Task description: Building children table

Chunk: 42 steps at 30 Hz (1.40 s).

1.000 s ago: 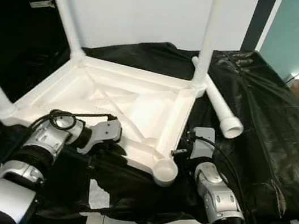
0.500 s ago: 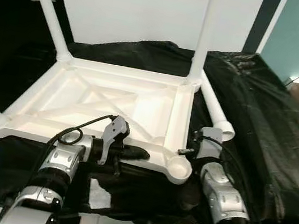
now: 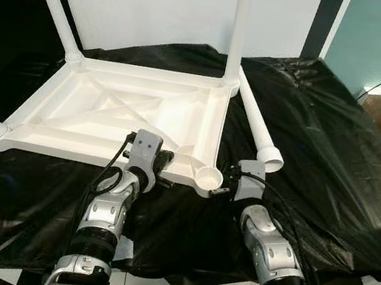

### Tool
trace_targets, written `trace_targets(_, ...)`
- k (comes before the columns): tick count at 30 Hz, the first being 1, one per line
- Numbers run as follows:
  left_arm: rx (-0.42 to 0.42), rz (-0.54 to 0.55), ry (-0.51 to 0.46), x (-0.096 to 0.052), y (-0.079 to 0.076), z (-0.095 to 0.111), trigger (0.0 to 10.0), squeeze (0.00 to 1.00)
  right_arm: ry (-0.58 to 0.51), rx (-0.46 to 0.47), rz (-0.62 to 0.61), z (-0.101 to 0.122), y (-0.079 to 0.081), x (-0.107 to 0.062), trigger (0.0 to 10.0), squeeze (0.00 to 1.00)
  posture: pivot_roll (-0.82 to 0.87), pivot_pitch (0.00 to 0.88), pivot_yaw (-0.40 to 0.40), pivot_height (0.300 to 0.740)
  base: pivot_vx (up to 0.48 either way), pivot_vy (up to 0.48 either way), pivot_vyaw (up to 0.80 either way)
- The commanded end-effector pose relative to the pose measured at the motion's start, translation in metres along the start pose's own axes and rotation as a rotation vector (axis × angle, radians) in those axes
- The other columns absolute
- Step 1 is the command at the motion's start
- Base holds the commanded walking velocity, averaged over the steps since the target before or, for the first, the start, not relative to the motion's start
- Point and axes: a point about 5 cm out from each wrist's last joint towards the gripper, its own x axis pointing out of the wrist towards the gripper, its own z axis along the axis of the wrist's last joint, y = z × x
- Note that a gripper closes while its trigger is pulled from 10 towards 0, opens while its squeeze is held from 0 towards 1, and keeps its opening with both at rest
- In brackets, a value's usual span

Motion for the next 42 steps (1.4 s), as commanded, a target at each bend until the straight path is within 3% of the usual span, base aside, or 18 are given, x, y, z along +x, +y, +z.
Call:
trace_targets(1,-0.03,0.067,0.126,-0.006,0.003,-0.031,0.0,0.0,0.075,0.012,0.016,-0.016,0.004,-0.002,10.0,0.0,-0.11,0.032,0.068,0.74,0.0,0.0,0.0)
trace_targets(2,-0.018,0.047,0.109,-0.004,-0.002,-0.028,5.9,0.0,0.076,0.01,0.015,-0.016,0.003,-0.002,10.0,0.0,-0.11,0.028,0.068,0.74,0.0,0.0,0.0)
trace_targets(3,-0.015,0.017,0.081,-0.003,-0.008,-0.023,10.0,0.1,0.076,0.008,0.014,-0.016,0.003,-0.002,10.0,0.0,-0.11,0.025,0.067,0.74,0.0,0.0,0.0)
trace_targets(4,-0.019,-0.03,0.054,-0.002,-0.016,-0.017,10.0,0.46,0.076,0.005,0.015,-0.016,0.003,-0.002,10.0,0.0,-0.1,0.023,0.066,0.74,0.0,0.0,0.0)
trace_targets(8,-0.001,-0.124,0.018,-0.003,-0.027,-0.01,10.0,0.55,0.075,0.002,0.018,-0.016,0.003,-0.001,10.0,0.0,-0.1,0.022,0.066,0.74,0.0,0.0,0.0)
trace_targets(12,0.034,-0.364,-0.056,-0.014,-0.048,0.0,10.0,0.38,0.074,-0.001,0.026,-0.015,0.005,-0.002,10.0,0.0,-0.1,0.024,0.065,0.74,0.0,0.0,0.0)
trace_targets(13,0.034,-0.421,-0.071,-0.018,-0.052,0.002,10.0,0.0,0.074,-0.001,0.027,-0.015,0.005,-0.002,10.0,0.0,-0.1,0.024,0.065,0.74,0.0,0.0,0.0)
trace_targets(15,0.034,-0.421,-0.071,-0.018,-0.052,0.002,10.0,0.0,0.074,-0.001,0.027,-0.015,0.005,-0.002,10.0,0.0,-0.1,0.024,0.065,0.74,0.0,0.0,0.0)
trace_targets(16,0.024,-0.592,-0.093,-0.033,-0.058,0.006,10.0,0.0,0.077,0.0,0.029,-0.016,0.006,-0.002,10.0,0.0,-0.1,0.022,0.063,0.74,0.0,0.0,0.0)
trace_targets(18,0.024,-0.592,-0.093,-0.033,-0.058,0.006,10.0,0.0,0.077,0.0,0.029,-0.016,0.006,-0.002,10.0,0.0,-0.1,0.022,0.063,0.74,0.0,0.0,0.0)
trace_targets(19,0.025,-0.753,-0.118,-0.049,-0.059,0.013,10.0,0.0,0.081,0.0,0.033,-0.018,0.008,-0.003,10.0,0.0,-0.1,0.021,0.061,0.74,0.0,0.0,0.0)
trace_targets(20,0.025,-0.753,-0.118,-0.049,-0.059,0.013,10.0,0.0,0.081,0.0,0.033,-0.018,0.008,-0.003,10.0,0.0,-0.1,0.021,0.061,0.74,0.0,0.0,0.0)
trace_targets(22,0.056,-0.997,-0.132,-0.076,-0.056,0.026,10.0,0.0,0.087,0.0,0.038,-0.019,0.009,-0.004,10.0,0.0,-0.1,0.031,0.06,0.74,0.0,0.0,0.0)
trace_targets(25,0.085,-1.035,-0.135,-0.081,-0.051,0.032,10.0,0.0,0.088,0.0,0.039,-0.019,0.009,-0.004,10.0,0.0,-0.09,0.036,0.061,0.74,0.0,0.0,0.0)
trace_targets(29,0.224,-0.983,-0.113,-0.072,-0.021,0.044,10.0,0.0,0.092,0.005,0.04,-0.021,0.012,-0.005,10.0,0.0,-0.1,0.036,0.066,0.74,0.0,0.0,0.0)
trace_targets(34,0.275,-0.947,-0.09,-0.068,-0.013,0.044,10.0,0.0,0.094,0.005,0.042,-0.022,0.013,-0.006,10.0,0.0,-0.1,0.036,0.067,0.74,0.0,0.0,0.0)
trace_targets(35,0.288,-0.93,-0.092,-0.062,-0.007,0.046,10.0,1.0,0.093,0.005,0.04,-0.021,0.013,-0.005,10.0,0.0,-0.11,0.033,0.073,0.74,0.0,0.0,0.0)
trace_targets(42,0.507,-0.781,-0.032,-0.037,0.011,0.046,10.0,1.0,0.088,0.009,0.026,-0.021,0.011,-0.006,10.0,0.0,-0.12,0.028,0.08,0.74,0.0,0.0,0.0)
